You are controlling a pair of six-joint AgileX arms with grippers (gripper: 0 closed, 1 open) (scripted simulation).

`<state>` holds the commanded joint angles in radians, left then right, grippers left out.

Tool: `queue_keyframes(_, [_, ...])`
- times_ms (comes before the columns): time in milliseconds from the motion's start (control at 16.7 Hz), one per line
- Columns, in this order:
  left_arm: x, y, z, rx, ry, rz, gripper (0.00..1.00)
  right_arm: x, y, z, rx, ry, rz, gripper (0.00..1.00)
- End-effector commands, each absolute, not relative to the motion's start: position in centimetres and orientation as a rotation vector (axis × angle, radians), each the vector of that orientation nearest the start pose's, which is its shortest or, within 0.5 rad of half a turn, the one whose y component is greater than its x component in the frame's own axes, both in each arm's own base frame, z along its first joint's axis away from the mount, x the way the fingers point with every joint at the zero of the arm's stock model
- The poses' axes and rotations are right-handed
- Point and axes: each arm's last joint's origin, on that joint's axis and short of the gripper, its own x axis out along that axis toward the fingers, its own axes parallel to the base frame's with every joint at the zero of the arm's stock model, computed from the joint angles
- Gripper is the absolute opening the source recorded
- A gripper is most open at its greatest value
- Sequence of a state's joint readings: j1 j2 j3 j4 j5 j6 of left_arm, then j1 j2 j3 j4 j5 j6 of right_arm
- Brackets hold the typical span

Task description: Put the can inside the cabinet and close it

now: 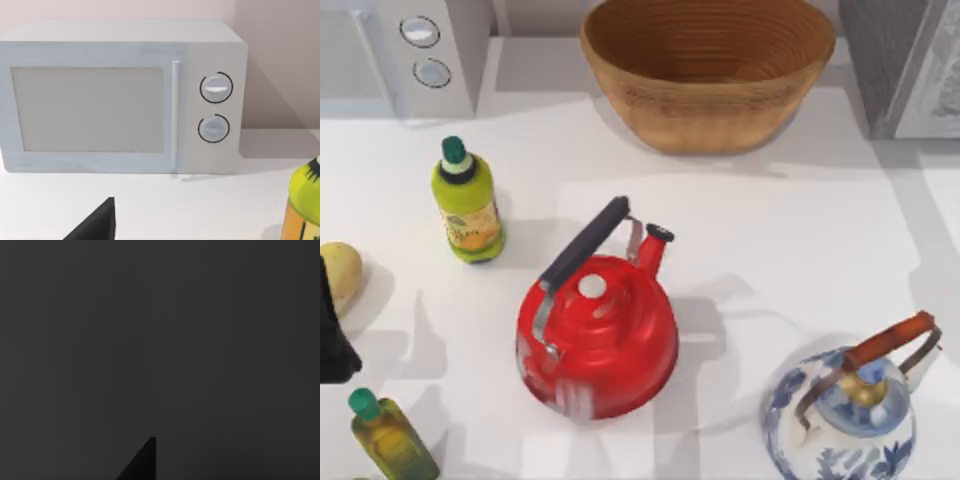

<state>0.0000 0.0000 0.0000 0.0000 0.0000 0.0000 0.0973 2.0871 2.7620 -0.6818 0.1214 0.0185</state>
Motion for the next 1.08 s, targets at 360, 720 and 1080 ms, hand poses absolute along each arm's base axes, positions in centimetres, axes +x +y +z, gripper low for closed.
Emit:
queue_keyframes(360, [10.6,-0.1,16.0,0.0,0.0,0.0,1.0,40.6,4.5,52.9,0.004,0.005,0.0,1.0])
queue_keyframes(720, [10.6,-0.1,16.0,0.0,0.0,0.0,1.0,40.5,4.6,52.8,0.001,0.016,0.004,1.0])
queue_keyframes(1080, [10.6,-0.1,16.0,0.0,0.0,0.0,1.0,37.0,3.8,52.7,-0.013,0.07,0.007,1.0])
